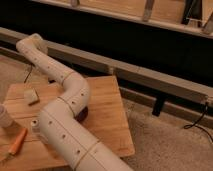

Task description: Place the eraser in the ceramic cup

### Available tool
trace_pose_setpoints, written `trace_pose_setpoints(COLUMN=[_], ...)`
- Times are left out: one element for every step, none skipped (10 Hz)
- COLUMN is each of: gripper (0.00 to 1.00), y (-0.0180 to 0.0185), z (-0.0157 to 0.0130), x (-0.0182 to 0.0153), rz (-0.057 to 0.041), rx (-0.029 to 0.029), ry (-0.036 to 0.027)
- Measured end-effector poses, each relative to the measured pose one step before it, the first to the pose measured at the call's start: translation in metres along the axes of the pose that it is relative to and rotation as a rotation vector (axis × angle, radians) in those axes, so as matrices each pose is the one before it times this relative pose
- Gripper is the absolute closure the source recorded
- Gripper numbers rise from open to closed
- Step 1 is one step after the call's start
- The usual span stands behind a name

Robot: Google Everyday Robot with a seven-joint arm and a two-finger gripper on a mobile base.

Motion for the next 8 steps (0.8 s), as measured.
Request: trace_pose_setpoints(gripper=[1.0, 1.0, 1.0, 1.0, 1.0, 1.0, 1.0, 1.0], y=[0.00355, 0.00514, -0.00025, 0.00097, 0.00212, 0.00598, 0.00674, 0.00949], z=[-0.00297, -0.00739, -0.00815, -0.00778, -0.00475, -0.00683, -0.00189, -0.00188], x=[-0.00335, -0.01159, -0.01631, -0.01512, -0.01071, -0.01237, -0.00063, 0.00367], rz=[-0.00557, -0.01105, -0.00671, -0.00435, 0.00232, 0.02083, 0.00843, 0.00528], rx=[-0.00759, 0.00133, 0.02969, 0.02982, 0.02061, 0.02203, -0.00055, -0.01041], ry=[-0.0137, -0.0468, -0.06594, -0.06176, -0.04633, -0.06853, -0.02289, -0.01821])
